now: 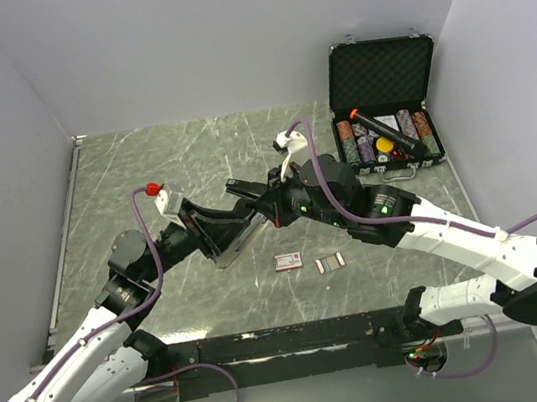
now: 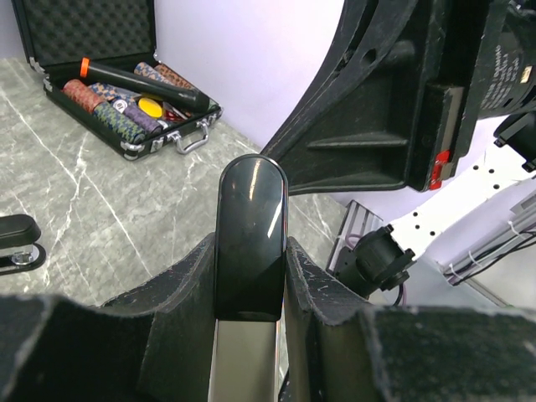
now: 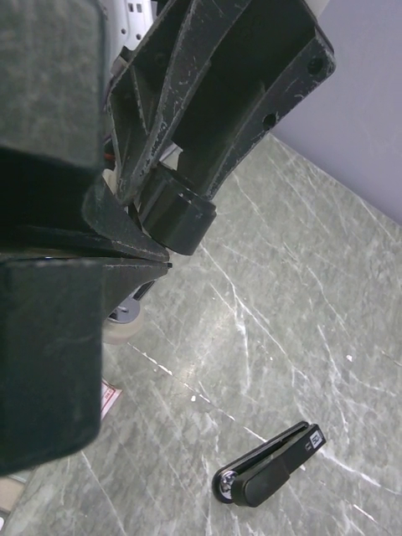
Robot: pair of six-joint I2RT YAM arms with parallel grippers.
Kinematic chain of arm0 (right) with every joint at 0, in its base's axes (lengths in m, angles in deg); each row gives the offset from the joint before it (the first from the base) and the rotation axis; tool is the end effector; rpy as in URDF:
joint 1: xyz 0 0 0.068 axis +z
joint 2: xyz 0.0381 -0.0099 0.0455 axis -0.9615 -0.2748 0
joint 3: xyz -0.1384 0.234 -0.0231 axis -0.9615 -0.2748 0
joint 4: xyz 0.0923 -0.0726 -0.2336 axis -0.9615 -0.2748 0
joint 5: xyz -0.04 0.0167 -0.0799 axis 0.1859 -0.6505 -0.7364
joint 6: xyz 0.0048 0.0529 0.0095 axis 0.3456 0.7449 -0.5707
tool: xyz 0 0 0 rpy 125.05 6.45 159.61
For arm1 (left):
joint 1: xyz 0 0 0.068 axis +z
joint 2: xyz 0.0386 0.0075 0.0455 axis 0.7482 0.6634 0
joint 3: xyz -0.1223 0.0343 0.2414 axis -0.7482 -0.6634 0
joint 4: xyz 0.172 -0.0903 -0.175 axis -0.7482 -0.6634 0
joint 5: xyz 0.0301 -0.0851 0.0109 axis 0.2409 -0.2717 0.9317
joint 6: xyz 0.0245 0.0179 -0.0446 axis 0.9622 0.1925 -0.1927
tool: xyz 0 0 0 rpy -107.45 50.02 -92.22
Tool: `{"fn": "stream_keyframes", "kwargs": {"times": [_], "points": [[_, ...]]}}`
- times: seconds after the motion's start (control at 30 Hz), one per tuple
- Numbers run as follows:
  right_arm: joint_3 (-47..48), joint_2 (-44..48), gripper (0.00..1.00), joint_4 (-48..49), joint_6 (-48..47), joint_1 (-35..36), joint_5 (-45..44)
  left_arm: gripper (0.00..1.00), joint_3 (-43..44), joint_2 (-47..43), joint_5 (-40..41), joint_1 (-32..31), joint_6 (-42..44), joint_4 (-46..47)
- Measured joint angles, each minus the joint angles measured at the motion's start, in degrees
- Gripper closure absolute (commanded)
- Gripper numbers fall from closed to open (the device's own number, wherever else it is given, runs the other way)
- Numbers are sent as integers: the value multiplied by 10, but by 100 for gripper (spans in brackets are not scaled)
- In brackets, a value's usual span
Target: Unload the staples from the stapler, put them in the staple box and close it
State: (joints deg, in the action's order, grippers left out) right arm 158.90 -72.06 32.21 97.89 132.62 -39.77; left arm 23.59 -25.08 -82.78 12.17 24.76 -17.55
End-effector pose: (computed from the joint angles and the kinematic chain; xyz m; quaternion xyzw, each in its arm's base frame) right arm 0.1390 0.2189 0.4043 -0.1892 0.7877 0.3559 0.4658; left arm 0.1339 -0.1168 0.3259 0.1867 0.6226 -0.5346 0.5400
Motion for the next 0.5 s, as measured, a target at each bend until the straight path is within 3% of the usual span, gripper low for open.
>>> {"fn": "stream_keyframes", "kwargs": {"times": [0.5], "points": [[-51, -5, 100, 44, 27, 6, -13, 99, -18, -13, 29, -2, -19, 2]]}}
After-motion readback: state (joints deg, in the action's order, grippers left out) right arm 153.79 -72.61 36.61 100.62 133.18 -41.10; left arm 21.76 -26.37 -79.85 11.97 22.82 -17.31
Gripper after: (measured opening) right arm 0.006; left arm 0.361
